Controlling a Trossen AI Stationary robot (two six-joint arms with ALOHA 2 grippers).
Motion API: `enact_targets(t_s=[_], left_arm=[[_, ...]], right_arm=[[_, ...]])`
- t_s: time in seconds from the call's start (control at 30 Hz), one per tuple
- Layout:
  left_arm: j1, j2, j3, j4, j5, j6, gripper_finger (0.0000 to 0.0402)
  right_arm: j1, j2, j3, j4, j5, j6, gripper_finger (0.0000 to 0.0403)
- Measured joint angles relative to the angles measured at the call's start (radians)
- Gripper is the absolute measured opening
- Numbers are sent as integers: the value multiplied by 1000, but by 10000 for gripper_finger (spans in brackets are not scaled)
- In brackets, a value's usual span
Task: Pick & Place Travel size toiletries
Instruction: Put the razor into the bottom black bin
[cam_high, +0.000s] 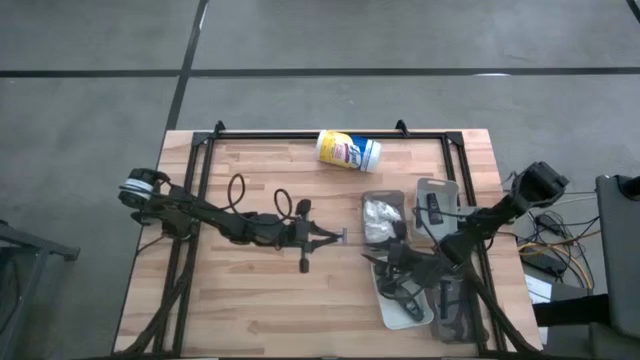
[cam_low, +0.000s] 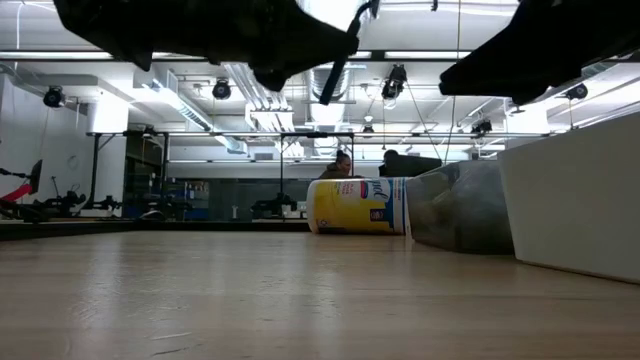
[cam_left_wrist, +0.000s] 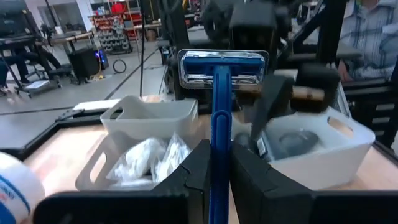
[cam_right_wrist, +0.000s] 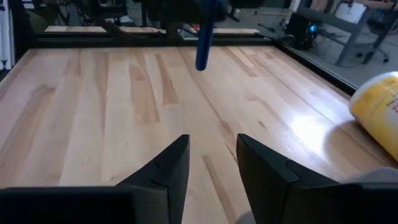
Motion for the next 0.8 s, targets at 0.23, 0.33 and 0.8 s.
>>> enact_targets(t_s=[0.23,0.33,0.8], left_arm=[[0,18,59,6,63,14,44],[-2,28,71,7,85,15,44],[-2,51,77,37,110,14,44]], right_arm=[[-74,78,0,170,-85,-68,110],[-122,90,1,219,-186,-72,108],[-237,102,14,413,-503,-191,190]])
